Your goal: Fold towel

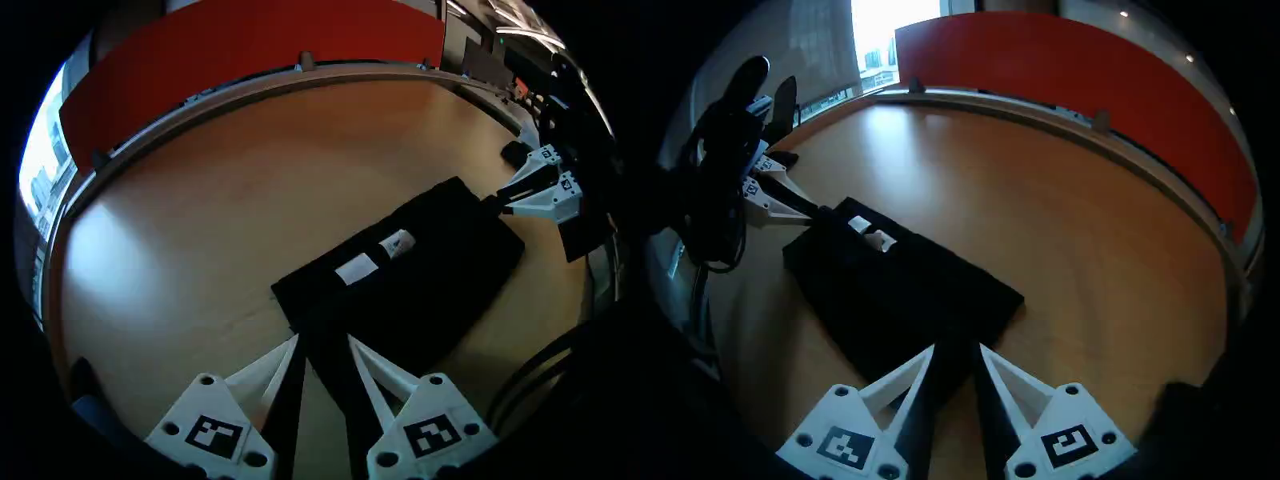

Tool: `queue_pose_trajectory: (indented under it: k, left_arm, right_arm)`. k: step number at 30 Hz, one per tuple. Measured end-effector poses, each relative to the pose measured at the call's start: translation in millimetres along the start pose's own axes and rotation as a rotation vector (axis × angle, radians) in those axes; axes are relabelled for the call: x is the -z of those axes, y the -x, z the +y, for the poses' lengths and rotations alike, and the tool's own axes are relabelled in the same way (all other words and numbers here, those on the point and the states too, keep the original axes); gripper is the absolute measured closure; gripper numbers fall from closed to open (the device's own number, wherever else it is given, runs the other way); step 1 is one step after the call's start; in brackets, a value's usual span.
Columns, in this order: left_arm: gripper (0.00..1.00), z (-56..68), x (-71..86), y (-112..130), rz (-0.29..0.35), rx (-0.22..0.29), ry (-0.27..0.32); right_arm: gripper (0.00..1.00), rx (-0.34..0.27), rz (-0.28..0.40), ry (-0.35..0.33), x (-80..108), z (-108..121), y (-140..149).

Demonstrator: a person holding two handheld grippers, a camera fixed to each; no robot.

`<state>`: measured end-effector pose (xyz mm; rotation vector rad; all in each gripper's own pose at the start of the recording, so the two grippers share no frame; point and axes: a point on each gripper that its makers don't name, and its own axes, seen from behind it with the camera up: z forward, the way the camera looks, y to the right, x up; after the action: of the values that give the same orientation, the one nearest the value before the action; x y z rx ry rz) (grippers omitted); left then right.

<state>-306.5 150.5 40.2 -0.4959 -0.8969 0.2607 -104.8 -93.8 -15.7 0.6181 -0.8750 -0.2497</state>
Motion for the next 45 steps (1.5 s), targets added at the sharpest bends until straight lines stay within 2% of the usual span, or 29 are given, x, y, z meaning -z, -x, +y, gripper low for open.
queue_pose_trajectory:
  k: [9,15,17,20,31,37,39,45]
  left_arm:
    - [0.72,-7.7,-2.1,-6,0.005,-0.009,-0.017]
    - [0.68,-13.2,-5.2,-11,0.009,-0.02,-0.033]
    - [0.62,-15.5,-5.1,-14,0.015,-0.024,-0.042]
    - [0.61,-18.1,-5.0,-16,0.02,-0.026,-0.051]
    - [0.49,-28.3,-1.2,-22,0.035,-0.017,-0.081]
    - [0.06,-28.4,4.6,-22,0.037,0.006,-0.074]
    - [0.05,-28.2,5.9,-21,0.037,0.018,-0.073]
    - [0.05,-24.9,10.6,-16,0.037,0.043,-0.065]
  right_arm:
    - [0.57,0.024,-0.007,0.034,-6.5,12,1]
    - [0.48,0.033,0.001,0.072,-11.2,24,-7]
    - [0.45,0.036,0.006,0.088,-11.7,29,-10]
    - [0.42,0.041,0.01,0.104,-12.4,35,-13]
    - [0.37,0.046,0.02,0.15,-10.8,49,-19]
    - [0.15,0.031,0.035,0.142,-5.6,44,-20]
    - [0.1,0.023,0.039,0.138,-4.0,42,-20]
    - [0.09,0.006,0.05,0.133,2.4,34,-17]
